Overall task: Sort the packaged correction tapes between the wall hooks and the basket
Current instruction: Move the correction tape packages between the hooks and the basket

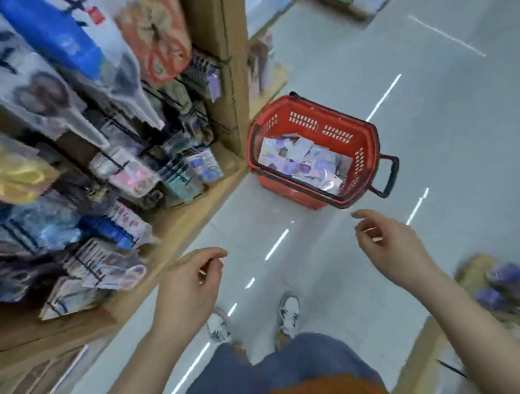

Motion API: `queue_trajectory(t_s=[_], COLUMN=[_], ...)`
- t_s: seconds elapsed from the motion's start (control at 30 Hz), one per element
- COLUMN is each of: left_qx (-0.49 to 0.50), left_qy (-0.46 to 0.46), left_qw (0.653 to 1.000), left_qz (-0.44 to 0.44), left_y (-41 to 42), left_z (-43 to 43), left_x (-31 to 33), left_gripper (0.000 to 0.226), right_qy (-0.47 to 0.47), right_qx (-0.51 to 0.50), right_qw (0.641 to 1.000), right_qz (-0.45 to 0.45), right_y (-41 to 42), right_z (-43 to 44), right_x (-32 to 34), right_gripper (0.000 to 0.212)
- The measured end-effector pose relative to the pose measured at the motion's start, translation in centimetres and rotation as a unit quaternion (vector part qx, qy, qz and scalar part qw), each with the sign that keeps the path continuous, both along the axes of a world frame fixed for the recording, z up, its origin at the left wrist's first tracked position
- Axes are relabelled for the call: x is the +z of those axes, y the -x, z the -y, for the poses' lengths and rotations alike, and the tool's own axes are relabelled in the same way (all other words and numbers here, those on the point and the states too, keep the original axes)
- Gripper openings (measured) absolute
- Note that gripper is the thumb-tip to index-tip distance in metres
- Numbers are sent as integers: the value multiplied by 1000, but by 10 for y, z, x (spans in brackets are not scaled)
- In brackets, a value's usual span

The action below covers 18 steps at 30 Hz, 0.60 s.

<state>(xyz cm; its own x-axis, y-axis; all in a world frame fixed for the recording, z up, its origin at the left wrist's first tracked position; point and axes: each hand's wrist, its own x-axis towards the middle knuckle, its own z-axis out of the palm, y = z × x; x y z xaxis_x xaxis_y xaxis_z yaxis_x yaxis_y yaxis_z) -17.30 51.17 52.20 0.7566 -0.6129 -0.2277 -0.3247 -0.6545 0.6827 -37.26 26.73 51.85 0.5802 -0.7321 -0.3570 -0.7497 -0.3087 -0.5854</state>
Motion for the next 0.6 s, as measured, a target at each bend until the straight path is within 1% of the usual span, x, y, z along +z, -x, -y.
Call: queue_trajectory(t_s=[0.13, 0.33, 0.47, 0.53, 0.6], left_qx=[-55, -115, -171, -205, -254], left_qy=[-8, -21, -52, -89, -141], left_qw=[998, 993, 983, 973, 956], left_qz=[-20, -32, -52, -49, -40], left_y=[-7, -49, -89, -110, -126], left_z=[80, 209, 295, 335, 370], left_x=[-16, -65, -125, -167, -211], left_gripper=[22, 23, 26, 33, 44], right_qy=[-15, -60, -81, -96, -119], right_qx=[-84, -138, -211, -257, -292], right_qw=[996, 988, 973, 961, 949], right_qz=[-4, -29, -34, -23, -14], right_y=[26, 12, -25, -49, -69], right_z=[46, 112, 164, 193, 220], right_x=[-18, -66, -116, -150, -191], right_gripper=[33, 40, 43, 44, 44])
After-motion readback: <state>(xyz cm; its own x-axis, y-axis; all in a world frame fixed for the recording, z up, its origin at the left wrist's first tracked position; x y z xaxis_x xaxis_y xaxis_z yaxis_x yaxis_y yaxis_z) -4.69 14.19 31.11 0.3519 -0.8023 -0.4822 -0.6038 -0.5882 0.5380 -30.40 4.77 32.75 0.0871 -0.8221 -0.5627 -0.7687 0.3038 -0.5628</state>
